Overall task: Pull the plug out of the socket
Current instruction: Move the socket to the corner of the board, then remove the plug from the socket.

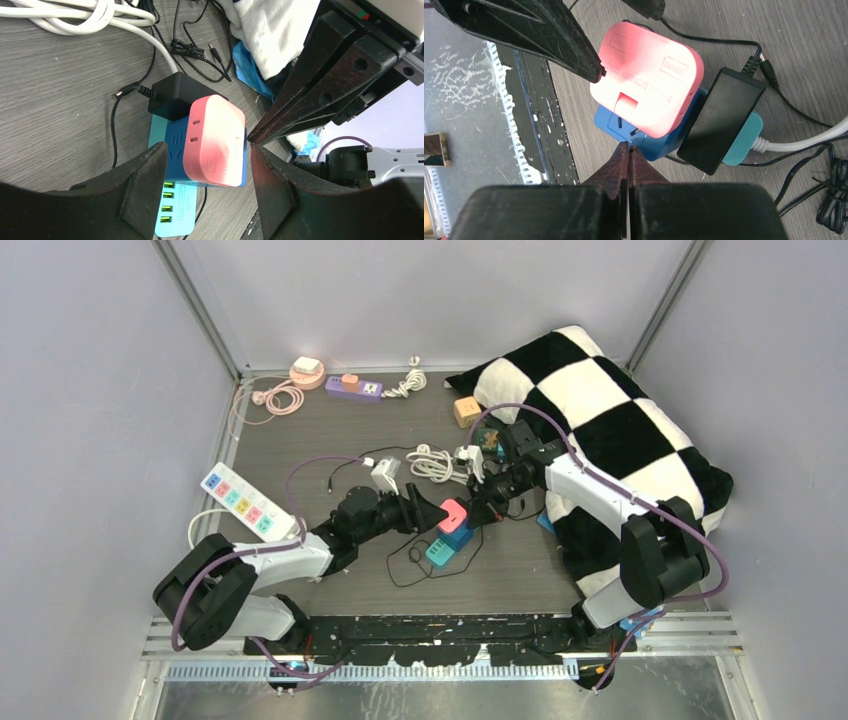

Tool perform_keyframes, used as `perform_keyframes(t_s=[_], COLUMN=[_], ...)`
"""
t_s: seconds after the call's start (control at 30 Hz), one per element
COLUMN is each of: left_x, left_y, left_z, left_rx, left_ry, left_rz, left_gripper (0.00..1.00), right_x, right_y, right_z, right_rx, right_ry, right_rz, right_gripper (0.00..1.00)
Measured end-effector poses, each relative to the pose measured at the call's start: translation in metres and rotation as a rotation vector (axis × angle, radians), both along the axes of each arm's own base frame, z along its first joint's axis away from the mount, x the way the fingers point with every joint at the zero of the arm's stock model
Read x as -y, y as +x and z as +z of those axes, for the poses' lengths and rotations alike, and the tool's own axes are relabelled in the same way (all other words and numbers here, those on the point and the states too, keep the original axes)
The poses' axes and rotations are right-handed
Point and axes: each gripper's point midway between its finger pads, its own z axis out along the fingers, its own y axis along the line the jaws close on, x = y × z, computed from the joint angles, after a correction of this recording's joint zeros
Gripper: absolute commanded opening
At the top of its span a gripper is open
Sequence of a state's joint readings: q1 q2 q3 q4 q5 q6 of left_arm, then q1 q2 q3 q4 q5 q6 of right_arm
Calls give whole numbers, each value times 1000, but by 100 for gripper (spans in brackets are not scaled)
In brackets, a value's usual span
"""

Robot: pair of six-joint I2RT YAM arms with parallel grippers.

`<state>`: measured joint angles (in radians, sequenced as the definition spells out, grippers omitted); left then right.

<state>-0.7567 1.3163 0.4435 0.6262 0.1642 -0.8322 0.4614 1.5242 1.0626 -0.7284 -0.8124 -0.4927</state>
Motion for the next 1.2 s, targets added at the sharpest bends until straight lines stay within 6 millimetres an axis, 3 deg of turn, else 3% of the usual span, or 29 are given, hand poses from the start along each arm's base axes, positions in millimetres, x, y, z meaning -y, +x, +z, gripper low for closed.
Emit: perform_keyframes(t_s=[0.43, 0.77, 1.2], left_x=[11, 12, 13], left_y=[-7, -10, -9], left_z=[2, 2, 4], left_rx=[-15, -21, 0], left_ry=[-55, -62, -61], left_rz=[-64, -81, -97], left_gripper=[39, 36, 3], right_x=[2, 1, 1], right_y=[2, 0, -2], right_z=[-4, -5, -6], right_rx=[-1, -5, -12], right_ry=[-30, -51, -80], right_rz=[-2, 6, 15], right_gripper=[1, 1, 1])
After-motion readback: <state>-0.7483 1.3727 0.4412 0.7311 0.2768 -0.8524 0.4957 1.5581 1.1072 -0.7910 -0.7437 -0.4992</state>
